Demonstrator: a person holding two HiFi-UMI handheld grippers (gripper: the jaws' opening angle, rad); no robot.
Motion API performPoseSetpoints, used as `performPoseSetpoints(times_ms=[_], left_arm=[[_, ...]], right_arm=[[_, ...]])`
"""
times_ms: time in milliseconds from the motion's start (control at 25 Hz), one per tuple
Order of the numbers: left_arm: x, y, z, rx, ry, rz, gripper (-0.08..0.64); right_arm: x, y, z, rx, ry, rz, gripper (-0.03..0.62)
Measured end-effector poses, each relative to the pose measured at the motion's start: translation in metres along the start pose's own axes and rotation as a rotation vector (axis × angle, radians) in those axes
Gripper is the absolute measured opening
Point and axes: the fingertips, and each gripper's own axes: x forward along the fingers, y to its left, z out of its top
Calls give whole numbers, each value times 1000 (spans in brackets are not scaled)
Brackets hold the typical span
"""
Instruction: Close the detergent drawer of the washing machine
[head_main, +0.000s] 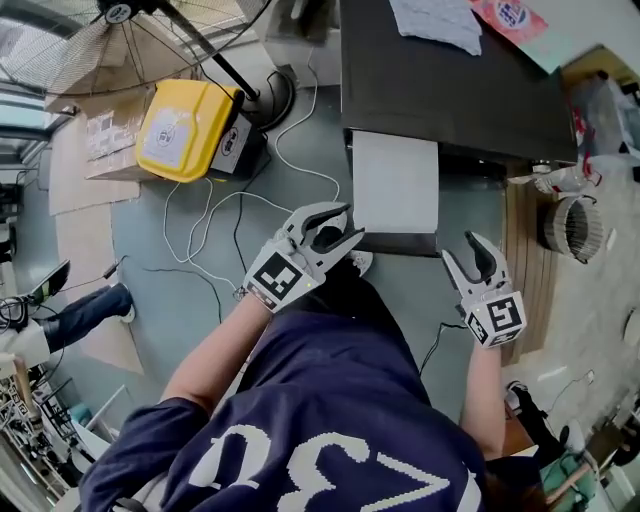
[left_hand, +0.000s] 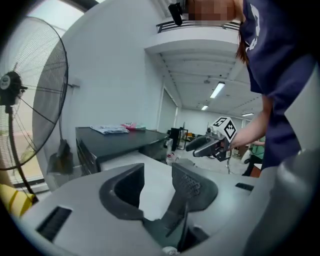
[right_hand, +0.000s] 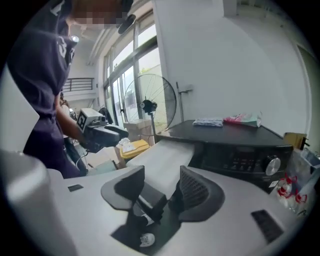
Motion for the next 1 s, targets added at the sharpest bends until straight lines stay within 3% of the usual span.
performPoseSetpoints(times_ms=[200, 360, 520, 600, 720, 1000], left_arm=[[0, -25, -41, -54, 84, -159, 201], [1, -39, -62, -85, 131, -262, 204], [6, -44, -75, -71, 165, -288, 202], [8, -44, -79, -58, 172, -283, 198], [10, -42, -82, -68, 161, -297, 95], [11, -39, -81, -91, 164, -365, 84]], right_arm=[[16, 26, -39, -3, 84, 136, 284], [27, 35, -60, -43, 170, 183, 267], [33, 36, -67, -28, 202, 181, 189], [34, 37, -66, -24, 206, 191, 187], [35, 38, -68, -25, 216, 216, 179], [37, 37, -67, -13, 219, 259, 167]])
